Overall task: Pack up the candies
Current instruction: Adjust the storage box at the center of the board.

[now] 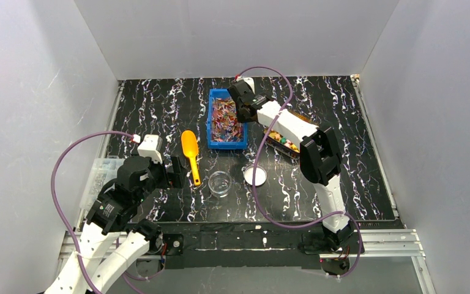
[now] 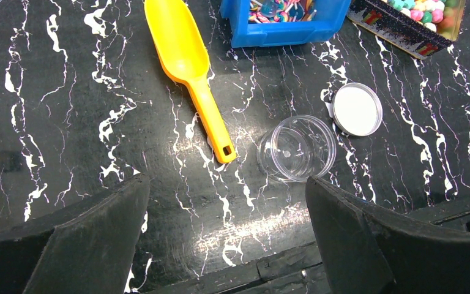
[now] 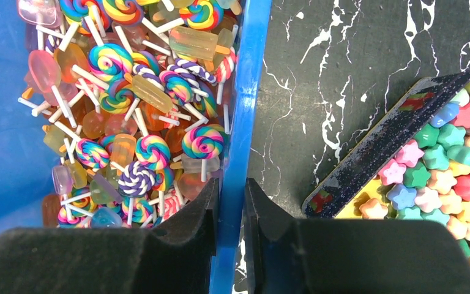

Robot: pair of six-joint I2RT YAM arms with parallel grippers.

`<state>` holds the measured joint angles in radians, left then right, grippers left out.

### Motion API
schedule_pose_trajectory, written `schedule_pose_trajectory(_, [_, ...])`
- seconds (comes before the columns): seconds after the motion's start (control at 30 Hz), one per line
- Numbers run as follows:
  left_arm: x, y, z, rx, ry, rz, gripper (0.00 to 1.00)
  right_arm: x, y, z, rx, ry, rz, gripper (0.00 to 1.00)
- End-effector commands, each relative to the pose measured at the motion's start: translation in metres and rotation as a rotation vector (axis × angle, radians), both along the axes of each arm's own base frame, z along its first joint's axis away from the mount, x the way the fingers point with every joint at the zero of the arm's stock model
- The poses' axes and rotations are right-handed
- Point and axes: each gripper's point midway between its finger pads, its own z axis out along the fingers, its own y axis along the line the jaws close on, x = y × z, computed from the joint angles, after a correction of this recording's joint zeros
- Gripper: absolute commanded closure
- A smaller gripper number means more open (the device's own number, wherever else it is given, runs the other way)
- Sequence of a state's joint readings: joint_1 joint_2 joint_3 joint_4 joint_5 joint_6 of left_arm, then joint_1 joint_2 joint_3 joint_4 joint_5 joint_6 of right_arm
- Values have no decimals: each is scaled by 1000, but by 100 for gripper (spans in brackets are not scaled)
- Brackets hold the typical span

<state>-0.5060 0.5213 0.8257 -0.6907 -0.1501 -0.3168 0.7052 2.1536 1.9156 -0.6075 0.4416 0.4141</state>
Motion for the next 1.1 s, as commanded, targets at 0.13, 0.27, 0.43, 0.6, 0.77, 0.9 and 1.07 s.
schedule_pose_trajectory(0.13, [-2, 4, -4, 18, 13, 14, 1, -3, 22, 37, 28, -50, 202, 99])
schedule_pose_trajectory(0.27, [-2, 4, -4, 20, 14, 15, 1, -11, 29, 37, 38, -38, 257, 99])
schedule_pose_trajectory(0.43, [-2, 5, -4, 19, 11, 15, 1, -22, 37, 35, 57, -33, 290, 99])
schedule_pose_trajectory(0.6, [-2, 5, -3, 19, 8, 16, 1, -30, 46, 37, 96, -29, 318, 99])
schedule_pose_trajectory(0.77, [-2, 5, -4, 17, 7, 17, 1, -33, 47, 36, 83, -25, 320, 91])
schedule_pose_trajectory(0.9, [-2, 6, -4, 19, 6, 18, 1, -31, 41, 43, 66, -42, 290, 63])
schedule_pose_trajectory(1.07, [-2, 6, -4, 20, 8, 18, 1, -31, 28, 66, 59, -91, 244, 44])
